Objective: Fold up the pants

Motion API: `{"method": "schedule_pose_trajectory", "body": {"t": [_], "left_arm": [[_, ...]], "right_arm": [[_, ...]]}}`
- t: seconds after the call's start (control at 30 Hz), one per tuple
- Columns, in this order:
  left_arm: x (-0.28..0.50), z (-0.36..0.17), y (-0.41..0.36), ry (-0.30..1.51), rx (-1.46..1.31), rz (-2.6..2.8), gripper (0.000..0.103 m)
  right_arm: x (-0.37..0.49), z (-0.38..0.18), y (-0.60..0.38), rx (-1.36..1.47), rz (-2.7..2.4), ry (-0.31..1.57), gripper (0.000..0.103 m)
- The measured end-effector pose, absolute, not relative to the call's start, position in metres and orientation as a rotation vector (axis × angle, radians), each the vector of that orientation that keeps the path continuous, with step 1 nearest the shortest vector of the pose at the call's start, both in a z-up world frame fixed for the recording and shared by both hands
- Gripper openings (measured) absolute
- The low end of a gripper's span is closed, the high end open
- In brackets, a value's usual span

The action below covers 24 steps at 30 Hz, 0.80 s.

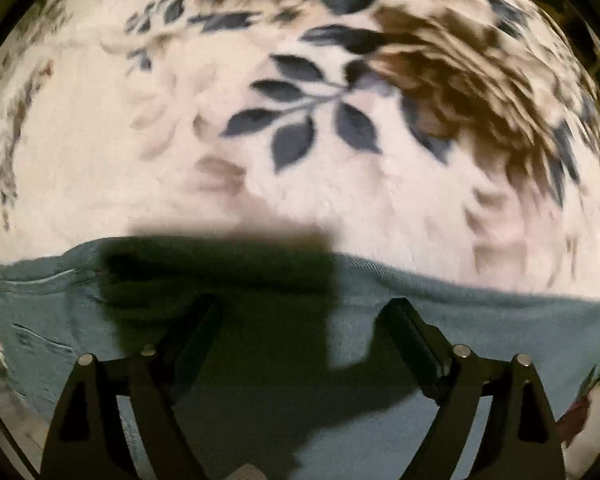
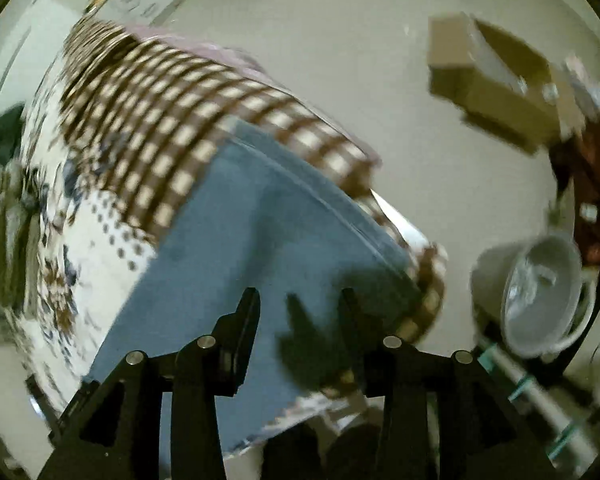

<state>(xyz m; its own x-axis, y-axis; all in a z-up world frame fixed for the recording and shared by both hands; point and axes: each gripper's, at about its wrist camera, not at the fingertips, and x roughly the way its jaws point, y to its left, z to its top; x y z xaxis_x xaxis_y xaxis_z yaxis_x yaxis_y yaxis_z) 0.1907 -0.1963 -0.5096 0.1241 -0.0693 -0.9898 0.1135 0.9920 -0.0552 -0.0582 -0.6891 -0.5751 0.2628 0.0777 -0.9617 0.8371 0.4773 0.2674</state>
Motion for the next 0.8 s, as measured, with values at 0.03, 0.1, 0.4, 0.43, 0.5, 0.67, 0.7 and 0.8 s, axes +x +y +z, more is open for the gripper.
{"method": "schedule_pose_trajectory", "body": {"t": [0.03,0.1,0.4,0.43,0.5,0.67,0.7,0.8], "left_arm": [[0.191,-0.508,-0.196,1.439,0.030,-0.133,0.089],[0.187,-0.500,-0.197,1.434,0.038,-0.137,0.089],[0.150,-0.498,-0.221,1.479,0.094,-0.193,0.089],[0.148,-0.502,-0.224,1.490,0.103,-0.196,0.089],[0.147,-0.508,-0.228,1.495,0.119,-0.199,0.089],[0.145,-0.513,-0.238,1.490,0.159,-0.212,0.089],[0.146,-0.513,-0.239,1.491,0.163,-0.216,0.089],[0.138,-0.504,-0.241,1.500,0.147,-0.235,0.089]], "right_arm": [[-0.070,-0.582,-0.690,0.997,-0.648,1.211,0.043],[-0.090,-0.598,-0.691,1.085,-0.668,1.190,0.043],[-0.119,-0.639,-0.693,1.307,-0.703,0.973,0.003],[-0.118,-0.637,-0.692,1.285,-0.717,0.976,0.003],[-0.117,-0.628,-0.689,1.250,-0.743,0.977,0.002],[-0.121,-0.616,-0.684,1.197,-0.764,1.025,0.002],[-0.122,-0.623,-0.685,1.206,-0.766,1.041,0.003],[-0.125,-0.632,-0.690,1.245,-0.688,1.043,0.021]]}}
